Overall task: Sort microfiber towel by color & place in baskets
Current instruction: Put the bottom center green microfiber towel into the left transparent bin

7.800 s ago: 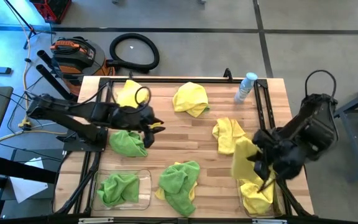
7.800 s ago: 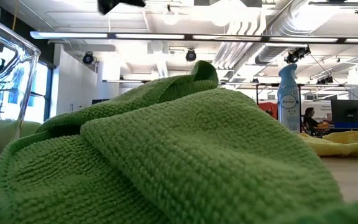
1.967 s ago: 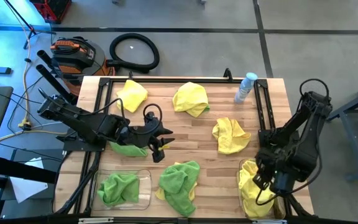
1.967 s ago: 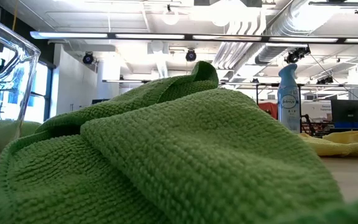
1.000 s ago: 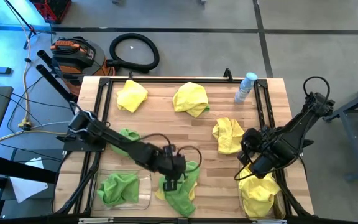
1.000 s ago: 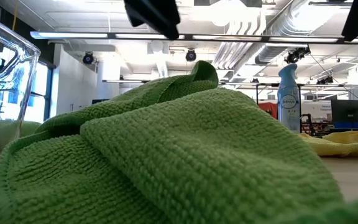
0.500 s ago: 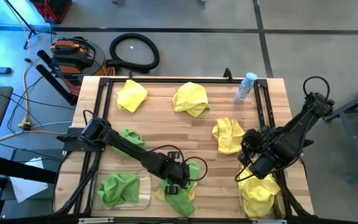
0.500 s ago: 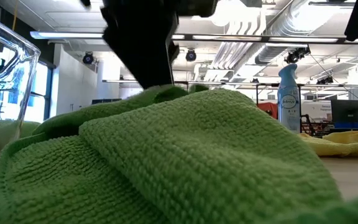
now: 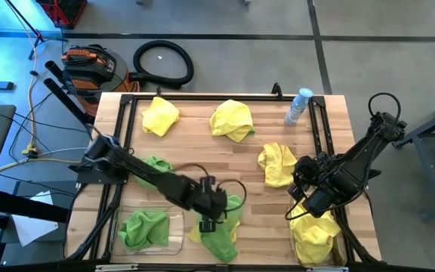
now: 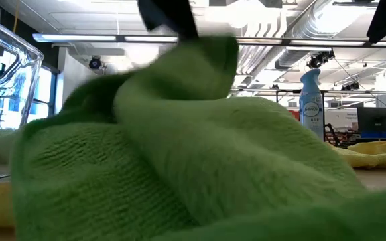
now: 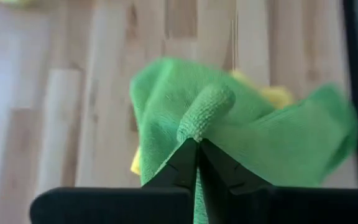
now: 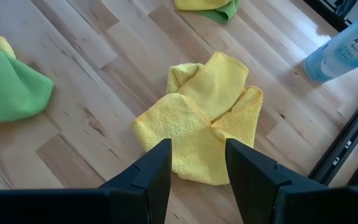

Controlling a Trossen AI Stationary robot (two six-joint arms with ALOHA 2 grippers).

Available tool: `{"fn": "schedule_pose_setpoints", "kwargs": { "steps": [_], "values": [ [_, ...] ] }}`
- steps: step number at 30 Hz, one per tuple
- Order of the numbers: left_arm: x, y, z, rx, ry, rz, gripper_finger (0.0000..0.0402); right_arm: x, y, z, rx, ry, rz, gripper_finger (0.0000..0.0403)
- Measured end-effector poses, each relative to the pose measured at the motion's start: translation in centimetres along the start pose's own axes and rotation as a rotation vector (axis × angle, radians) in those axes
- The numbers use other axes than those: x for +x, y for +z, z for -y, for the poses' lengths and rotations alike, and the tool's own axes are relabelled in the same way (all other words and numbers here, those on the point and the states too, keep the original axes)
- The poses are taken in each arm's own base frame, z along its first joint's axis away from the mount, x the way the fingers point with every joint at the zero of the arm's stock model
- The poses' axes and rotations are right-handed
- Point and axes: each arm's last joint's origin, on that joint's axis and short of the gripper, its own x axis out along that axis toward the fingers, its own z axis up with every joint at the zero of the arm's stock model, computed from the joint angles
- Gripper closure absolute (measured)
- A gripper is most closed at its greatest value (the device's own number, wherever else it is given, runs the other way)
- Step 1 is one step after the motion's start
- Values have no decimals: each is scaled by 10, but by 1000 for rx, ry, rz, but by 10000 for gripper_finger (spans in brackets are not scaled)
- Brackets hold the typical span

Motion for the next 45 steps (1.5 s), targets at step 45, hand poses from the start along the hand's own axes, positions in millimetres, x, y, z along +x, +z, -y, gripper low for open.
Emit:
{"fn": "schedule_pose_setpoints", "kwargs": {
  "steps": [45],
  "values": [
    [-269,-115,-1,132,-246,206,401,31,47,-4,335,-9,55,258]
  ]
}}
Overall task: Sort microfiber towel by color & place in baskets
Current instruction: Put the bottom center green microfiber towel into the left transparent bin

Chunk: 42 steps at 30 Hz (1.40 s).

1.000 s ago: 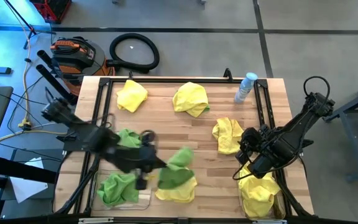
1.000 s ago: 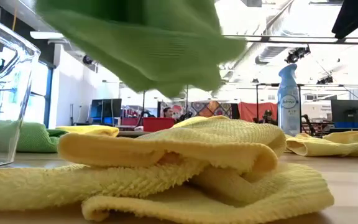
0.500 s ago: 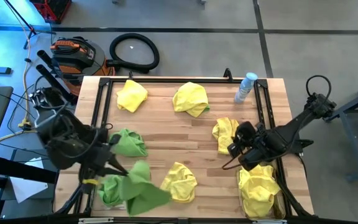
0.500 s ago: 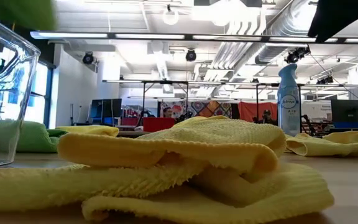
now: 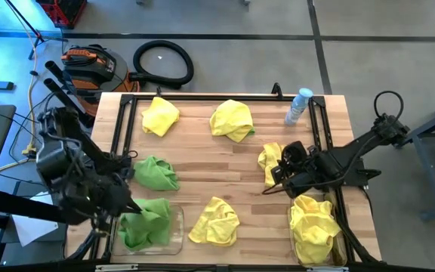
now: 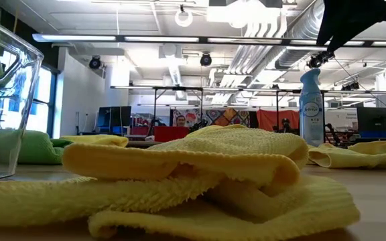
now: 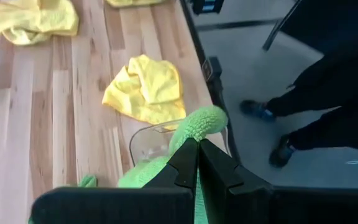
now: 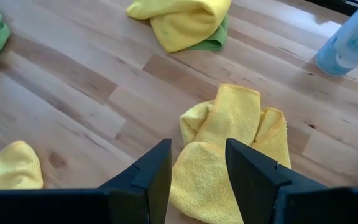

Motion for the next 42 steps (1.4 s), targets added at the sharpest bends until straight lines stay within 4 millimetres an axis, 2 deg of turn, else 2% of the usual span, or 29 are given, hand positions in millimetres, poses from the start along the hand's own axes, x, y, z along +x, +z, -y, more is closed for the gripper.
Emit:
{"fn": "schedule_pose_setpoints", "kwargs": {
  "steps": [7,13,18,24,28,36,38,42],
  "values": [
    [40,-2,23,33,50,-104,401,3,4,1,14,-14,2,258],
    [78,-5,38,-40,160,-144,401,3,4,1,-44,-16,2,258],
    [111,-10,43,-122,273,-203,401,3,4,1,-63,-15,2,258],
    [140,-28,44,-356,446,-358,401,3,4,-1,-149,1,-4,258],
    [162,-39,52,-577,521,-420,401,3,4,-1,-184,6,-22,258],
    [197,-66,71,-1042,738,-413,401,3,3,-2,-251,21,-52,258],
    [203,-71,74,-1113,781,-391,401,3,3,-3,-258,27,-55,258],
    [220,-79,77,-1145,821,-443,401,3,2,-4,-288,37,-62,258]
  ]
}}
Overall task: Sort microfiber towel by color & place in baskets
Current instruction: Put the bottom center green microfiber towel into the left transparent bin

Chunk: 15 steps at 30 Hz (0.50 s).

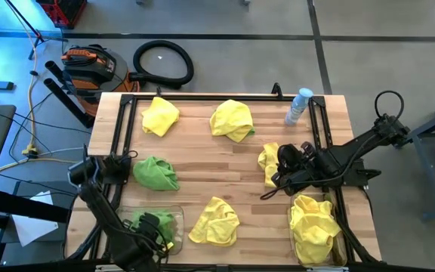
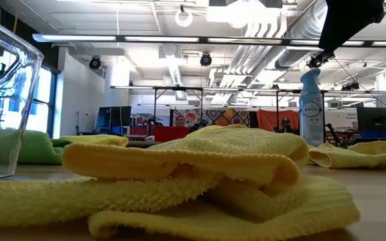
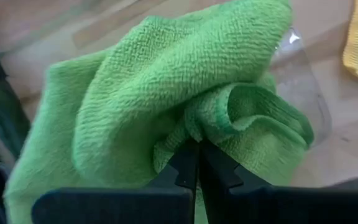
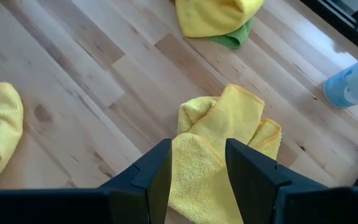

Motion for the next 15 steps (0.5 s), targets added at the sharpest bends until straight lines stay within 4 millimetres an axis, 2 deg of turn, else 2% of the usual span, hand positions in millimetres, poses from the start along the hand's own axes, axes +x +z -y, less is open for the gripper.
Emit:
{"fn": "schedule_pose_setpoints", "kwargs": {
  "steps": [6,15],
  "values": [
    [18,-9,12,-13,3,2,401,0,0,-1,-18,10,-12,258],
    [24,-12,15,-20,4,12,401,0,0,-2,-17,33,-33,258]
  ]
}}
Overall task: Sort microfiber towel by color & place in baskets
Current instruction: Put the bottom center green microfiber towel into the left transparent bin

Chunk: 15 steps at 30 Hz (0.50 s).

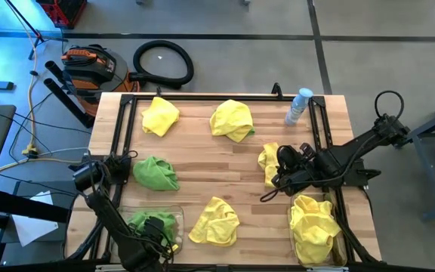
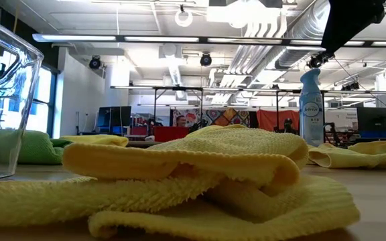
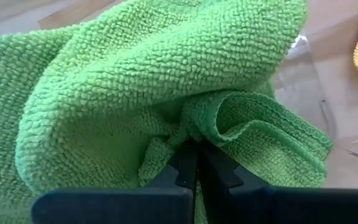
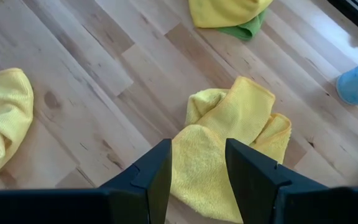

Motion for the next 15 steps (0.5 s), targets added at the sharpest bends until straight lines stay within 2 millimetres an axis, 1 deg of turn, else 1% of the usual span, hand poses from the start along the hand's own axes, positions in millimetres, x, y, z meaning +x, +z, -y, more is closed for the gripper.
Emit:
{"fn": "schedule_pose_setpoints", "kwargs": {
  "steps": [6,15],
  "values": [
    [0,-3,5,-12,-49,-32,401,-4,-7,-3,-23,20,6,258],
    [-2,-5,8,-20,-86,-75,401,-17,-24,-10,-31,56,88,258]
  ]
}}
